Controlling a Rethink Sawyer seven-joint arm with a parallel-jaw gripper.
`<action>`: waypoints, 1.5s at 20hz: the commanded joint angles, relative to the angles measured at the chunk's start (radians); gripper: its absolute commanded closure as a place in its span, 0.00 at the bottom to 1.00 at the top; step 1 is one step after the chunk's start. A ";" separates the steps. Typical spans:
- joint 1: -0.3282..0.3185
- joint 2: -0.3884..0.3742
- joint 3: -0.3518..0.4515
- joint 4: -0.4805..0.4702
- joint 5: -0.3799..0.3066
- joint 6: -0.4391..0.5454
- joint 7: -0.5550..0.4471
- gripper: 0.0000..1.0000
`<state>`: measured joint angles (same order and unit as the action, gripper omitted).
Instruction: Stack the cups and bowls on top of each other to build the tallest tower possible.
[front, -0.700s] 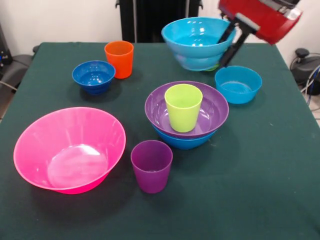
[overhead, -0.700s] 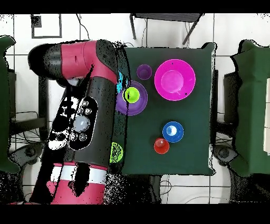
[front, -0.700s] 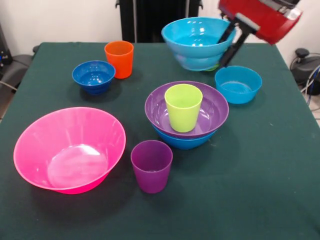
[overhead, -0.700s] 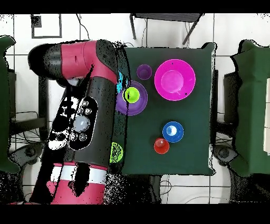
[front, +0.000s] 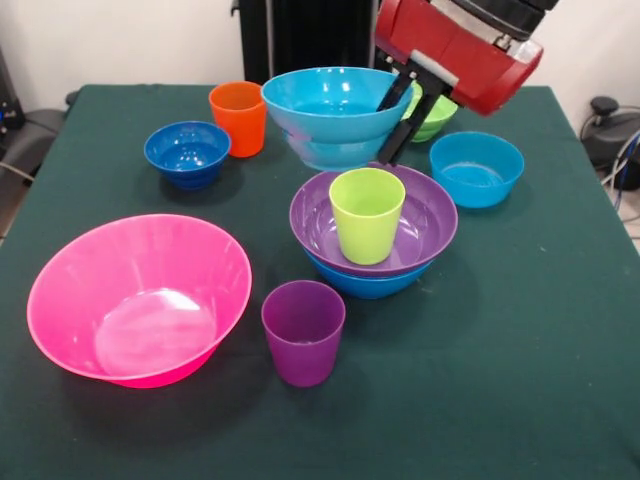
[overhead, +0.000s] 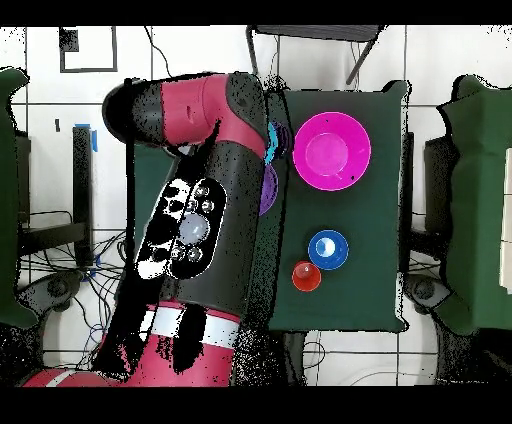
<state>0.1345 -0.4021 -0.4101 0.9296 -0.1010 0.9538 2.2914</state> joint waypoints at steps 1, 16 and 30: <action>-0.016 0.019 0.130 0.136 -0.052 -0.067 -0.115 1.00; -0.049 0.008 0.197 0.209 -0.008 -0.108 -0.096 1.00; -0.081 0.024 0.267 0.176 0.022 -0.024 -0.089 1.00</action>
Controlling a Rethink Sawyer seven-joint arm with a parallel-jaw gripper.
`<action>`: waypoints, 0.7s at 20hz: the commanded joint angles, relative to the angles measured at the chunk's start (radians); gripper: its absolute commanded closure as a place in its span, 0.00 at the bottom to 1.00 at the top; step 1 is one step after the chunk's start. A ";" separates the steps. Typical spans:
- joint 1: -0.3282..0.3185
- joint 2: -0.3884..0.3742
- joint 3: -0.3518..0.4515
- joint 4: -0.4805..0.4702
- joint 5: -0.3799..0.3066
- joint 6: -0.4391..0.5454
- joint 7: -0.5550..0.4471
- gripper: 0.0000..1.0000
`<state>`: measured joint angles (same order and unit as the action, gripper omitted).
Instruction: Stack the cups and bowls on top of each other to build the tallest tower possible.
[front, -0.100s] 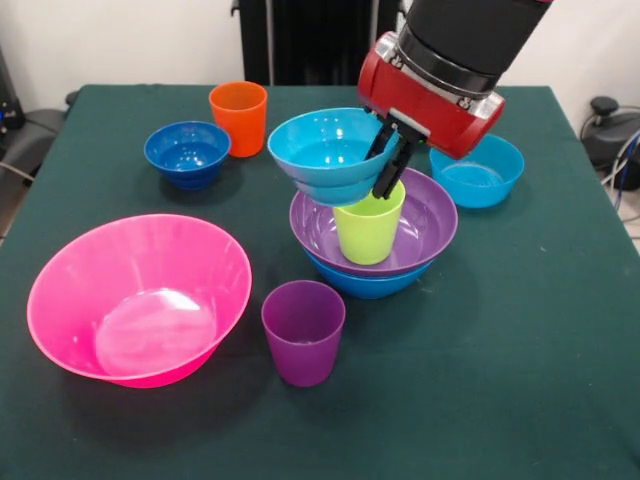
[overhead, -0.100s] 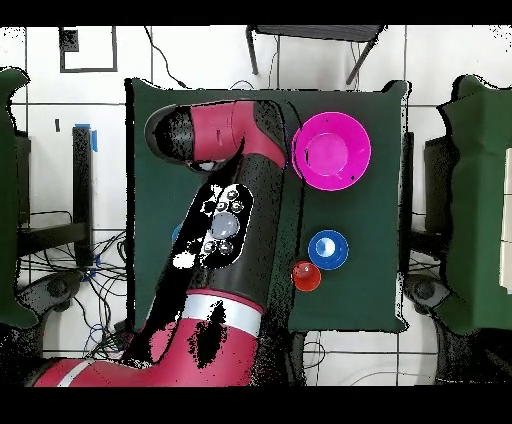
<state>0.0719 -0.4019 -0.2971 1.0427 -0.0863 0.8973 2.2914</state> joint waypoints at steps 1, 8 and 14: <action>-0.018 0.023 0.155 0.066 0.006 0.032 -0.087 1.00; -0.009 0.020 0.149 0.082 -0.004 0.042 -0.071 1.00; 0.005 0.014 0.139 0.122 0.005 0.040 -0.029 1.00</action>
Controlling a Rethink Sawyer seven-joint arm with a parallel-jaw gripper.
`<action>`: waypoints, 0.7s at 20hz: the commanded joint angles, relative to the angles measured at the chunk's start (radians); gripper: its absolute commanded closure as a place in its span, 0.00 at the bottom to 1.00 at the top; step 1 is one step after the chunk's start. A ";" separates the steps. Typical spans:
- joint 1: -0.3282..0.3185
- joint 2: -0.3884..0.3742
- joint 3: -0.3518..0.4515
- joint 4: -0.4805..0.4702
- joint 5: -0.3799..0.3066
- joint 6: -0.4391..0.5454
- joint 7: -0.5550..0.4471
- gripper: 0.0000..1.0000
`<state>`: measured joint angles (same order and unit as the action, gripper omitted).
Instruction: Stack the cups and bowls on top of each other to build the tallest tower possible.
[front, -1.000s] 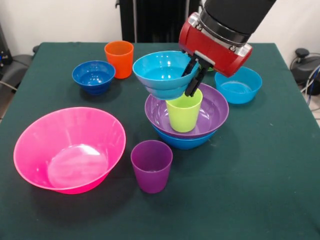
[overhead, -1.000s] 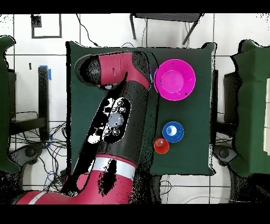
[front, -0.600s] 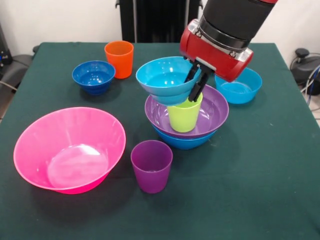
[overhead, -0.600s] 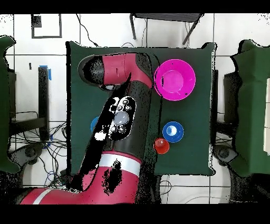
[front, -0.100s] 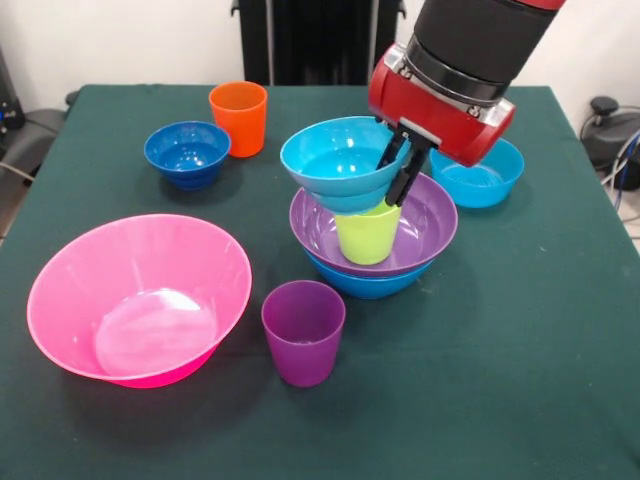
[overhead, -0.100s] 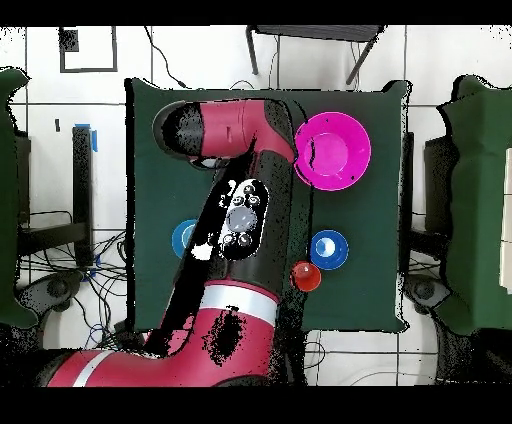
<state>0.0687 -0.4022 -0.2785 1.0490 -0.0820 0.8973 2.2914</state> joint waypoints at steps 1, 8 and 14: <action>0.011 0.015 0.118 0.122 0.001 0.040 -0.021 1.00; 0.033 0.011 0.091 0.166 -0.009 0.013 0.020 1.00; 0.047 0.001 0.083 0.216 0.004 0.011 0.056 1.00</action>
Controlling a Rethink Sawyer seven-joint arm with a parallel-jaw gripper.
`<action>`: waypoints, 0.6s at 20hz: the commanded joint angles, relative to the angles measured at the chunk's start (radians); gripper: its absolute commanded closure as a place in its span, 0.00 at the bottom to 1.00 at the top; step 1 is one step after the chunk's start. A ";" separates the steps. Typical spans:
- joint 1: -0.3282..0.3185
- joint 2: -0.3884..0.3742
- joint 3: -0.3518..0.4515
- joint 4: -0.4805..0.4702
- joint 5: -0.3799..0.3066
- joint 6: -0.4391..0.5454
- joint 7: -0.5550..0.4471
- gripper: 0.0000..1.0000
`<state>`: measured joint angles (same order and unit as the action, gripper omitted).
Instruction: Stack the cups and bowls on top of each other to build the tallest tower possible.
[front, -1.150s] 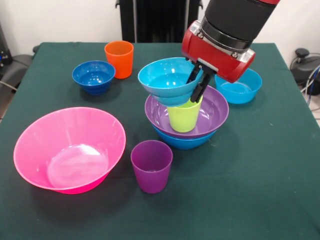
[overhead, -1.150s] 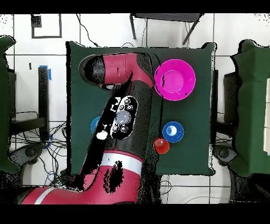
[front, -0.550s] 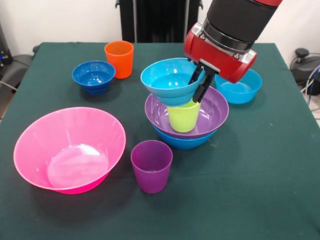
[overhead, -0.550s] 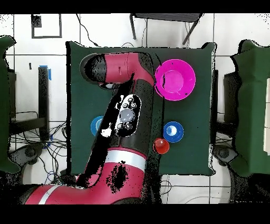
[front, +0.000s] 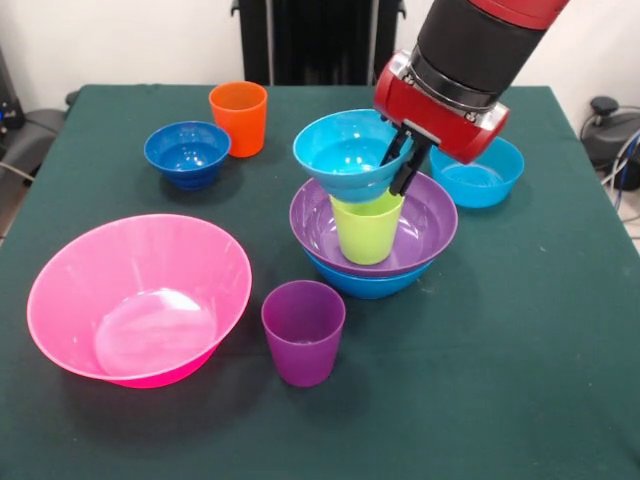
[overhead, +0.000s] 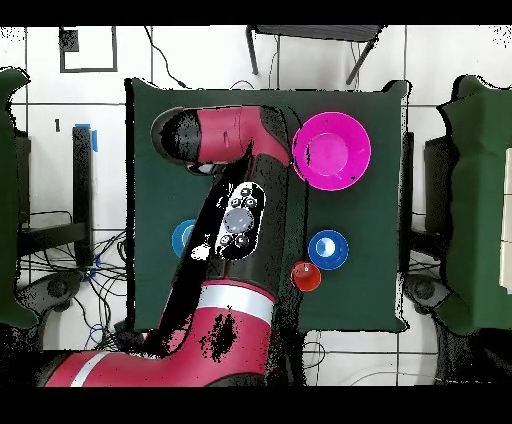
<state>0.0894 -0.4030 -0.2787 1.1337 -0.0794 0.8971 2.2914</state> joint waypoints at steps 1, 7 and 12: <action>0.028 0.000 0.082 0.137 0.004 0.012 0.060 1.00; 0.040 -0.007 0.077 0.174 0.015 -0.001 0.085 1.00; 0.048 0.006 0.073 0.181 0.014 -0.051 0.104 1.00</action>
<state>0.1241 -0.4053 -0.2822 1.2266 -0.0747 0.8968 2.2914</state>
